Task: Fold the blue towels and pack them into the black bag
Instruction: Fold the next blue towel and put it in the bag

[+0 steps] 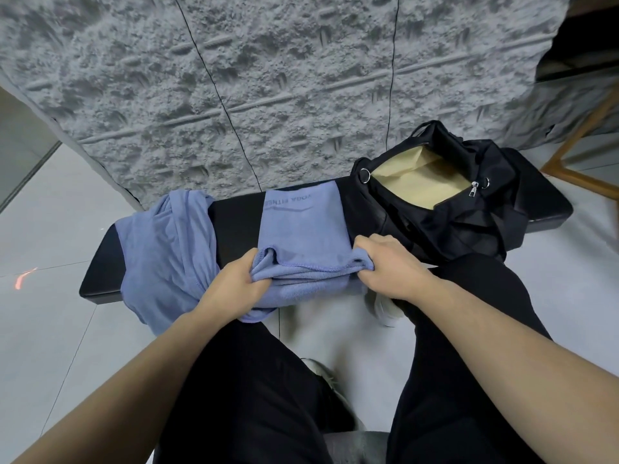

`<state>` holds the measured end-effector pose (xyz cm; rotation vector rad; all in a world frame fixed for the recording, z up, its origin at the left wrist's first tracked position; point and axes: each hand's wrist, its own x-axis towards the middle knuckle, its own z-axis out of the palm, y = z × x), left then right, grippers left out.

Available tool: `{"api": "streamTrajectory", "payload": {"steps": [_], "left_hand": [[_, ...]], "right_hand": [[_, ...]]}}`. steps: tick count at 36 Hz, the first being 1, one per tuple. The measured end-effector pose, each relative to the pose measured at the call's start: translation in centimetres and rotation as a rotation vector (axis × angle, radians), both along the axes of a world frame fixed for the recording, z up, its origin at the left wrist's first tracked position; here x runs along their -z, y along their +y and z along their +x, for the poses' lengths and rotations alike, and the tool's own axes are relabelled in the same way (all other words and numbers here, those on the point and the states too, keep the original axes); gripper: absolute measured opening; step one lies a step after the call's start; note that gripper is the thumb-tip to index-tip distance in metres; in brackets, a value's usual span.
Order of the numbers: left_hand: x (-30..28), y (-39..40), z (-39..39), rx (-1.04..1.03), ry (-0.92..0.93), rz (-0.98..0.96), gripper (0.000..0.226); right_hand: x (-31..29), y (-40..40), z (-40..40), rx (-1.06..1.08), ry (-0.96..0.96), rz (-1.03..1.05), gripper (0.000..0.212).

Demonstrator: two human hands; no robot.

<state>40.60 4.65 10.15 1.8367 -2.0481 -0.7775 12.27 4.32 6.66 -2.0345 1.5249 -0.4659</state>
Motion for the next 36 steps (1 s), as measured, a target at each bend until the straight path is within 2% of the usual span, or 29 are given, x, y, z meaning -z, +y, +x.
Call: {"api": "streamTrajectory", "payload": {"steps": [3, 7, 10, 14, 17, 19, 20, 22, 25, 27, 30, 36], "left_hand": [[0.2, -0.2, 0.2, -0.047, 0.023, 0.037, 0.008], [0.6, -0.7, 0.2, -0.131, 0.1, 0.059, 0.016], [0.7, -1.5, -0.3, -0.189, 0.17, 0.055, 0.016], [0.1, -3.2, -1.0, -0.308, 0.325, 0.092, 0.03], [-0.3, -4.7, -0.6, -0.347, 0.434, 0.194, 0.045], [-0.5, -5.5, -0.6, -0.341, 0.573, 0.29, 0.036], [-0.6, -5.8, -0.6, -0.336, 0.651, 0.331, 0.026], [-0.3, -6.9, -0.4, -0.333, 0.779, 0.407, 0.022], [0.4, -8.3, 0.1, -0.328, 0.887, 0.471, 0.023], [1.0, -9.3, 0.7, -0.332, 0.907, 0.497, 0.019], [2.0, -11.0, 1.8, -0.426, 0.912, 0.523, 0.028], [3.6, -14.6, 3.1, -0.743, 0.863, 0.349, 0.008]], "right_hand": [[0.1, -0.1, 0.1, 0.062, -0.13, 0.059, 0.014], [0.3, -0.1, -0.1, 0.115, -0.246, 0.173, 0.022], [0.3, -0.6, 0.3, 0.152, -0.359, 0.219, 0.021], [-0.5, -1.9, 1.1, 0.138, -0.543, 0.214, 0.038], [-1.8, -2.6, 1.6, 0.027, -0.697, 0.181, 0.025], [-1.7, -3.5, 1.7, 0.174, -0.762, 0.228, 0.014], [-1.6, -4.0, 1.8, 0.284, -0.74, 0.265, 0.014], [-0.9, -5.4, 2.0, 0.431, -0.65, 0.334, 0.015], [-0.7, -7.1, 2.5, 0.487, -0.593, 0.323, 0.014], [-0.4, -7.9, 2.8, 0.437, -0.554, 0.288, 0.01], [0.0, -9.2, 3.2, 0.387, -0.548, 0.281, 0.009], [1.0, -12.9, 4.6, 0.457, -0.558, 0.277, 0.008]]}}
